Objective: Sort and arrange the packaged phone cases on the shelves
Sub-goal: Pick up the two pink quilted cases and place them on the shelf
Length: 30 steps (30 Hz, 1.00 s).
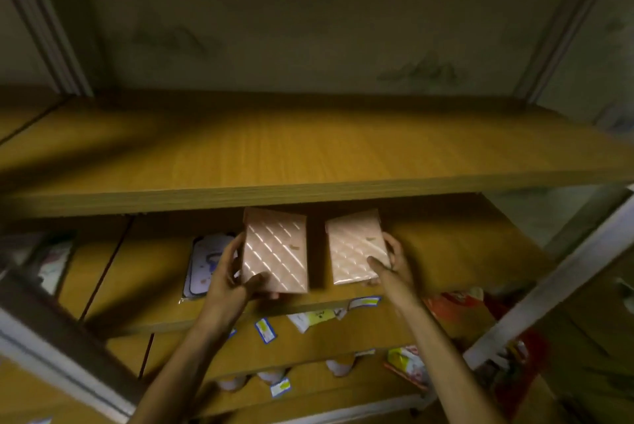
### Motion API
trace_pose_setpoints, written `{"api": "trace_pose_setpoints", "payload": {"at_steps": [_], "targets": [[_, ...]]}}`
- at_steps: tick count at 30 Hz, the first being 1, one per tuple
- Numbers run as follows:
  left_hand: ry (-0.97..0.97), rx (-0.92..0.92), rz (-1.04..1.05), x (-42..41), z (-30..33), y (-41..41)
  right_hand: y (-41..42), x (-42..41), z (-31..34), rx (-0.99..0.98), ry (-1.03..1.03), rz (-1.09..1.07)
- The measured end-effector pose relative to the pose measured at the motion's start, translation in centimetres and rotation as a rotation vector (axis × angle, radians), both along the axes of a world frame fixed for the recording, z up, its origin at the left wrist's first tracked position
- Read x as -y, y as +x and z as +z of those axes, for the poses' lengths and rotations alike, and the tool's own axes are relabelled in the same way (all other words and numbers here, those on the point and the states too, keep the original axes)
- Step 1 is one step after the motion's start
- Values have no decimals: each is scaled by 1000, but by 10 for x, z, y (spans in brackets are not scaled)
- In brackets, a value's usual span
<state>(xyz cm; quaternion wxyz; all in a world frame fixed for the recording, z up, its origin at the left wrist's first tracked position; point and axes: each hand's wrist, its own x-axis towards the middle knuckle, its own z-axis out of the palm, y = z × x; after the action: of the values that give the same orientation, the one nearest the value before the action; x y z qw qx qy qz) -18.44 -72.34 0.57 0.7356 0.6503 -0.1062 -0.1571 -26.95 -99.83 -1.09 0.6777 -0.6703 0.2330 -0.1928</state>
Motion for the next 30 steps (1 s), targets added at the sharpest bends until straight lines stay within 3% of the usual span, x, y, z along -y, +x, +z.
{"api": "trace_pose_setpoints", "payload": {"at_steps": [6,14,19,27,30], "targets": [[-36,-44,141,31,-11,-19,23,25,-14,-121,-95,112],[-26,-59,214,70,-2,-39,10,59,-16,-304,-614,247],[-50,-120,175,104,-7,-33,0,89,1,-350,-724,296],[119,-118,96,159,-21,-26,-6,119,7,-286,-797,297],[290,-42,79,168,-22,-26,-6,125,7,-262,-807,293]]}}
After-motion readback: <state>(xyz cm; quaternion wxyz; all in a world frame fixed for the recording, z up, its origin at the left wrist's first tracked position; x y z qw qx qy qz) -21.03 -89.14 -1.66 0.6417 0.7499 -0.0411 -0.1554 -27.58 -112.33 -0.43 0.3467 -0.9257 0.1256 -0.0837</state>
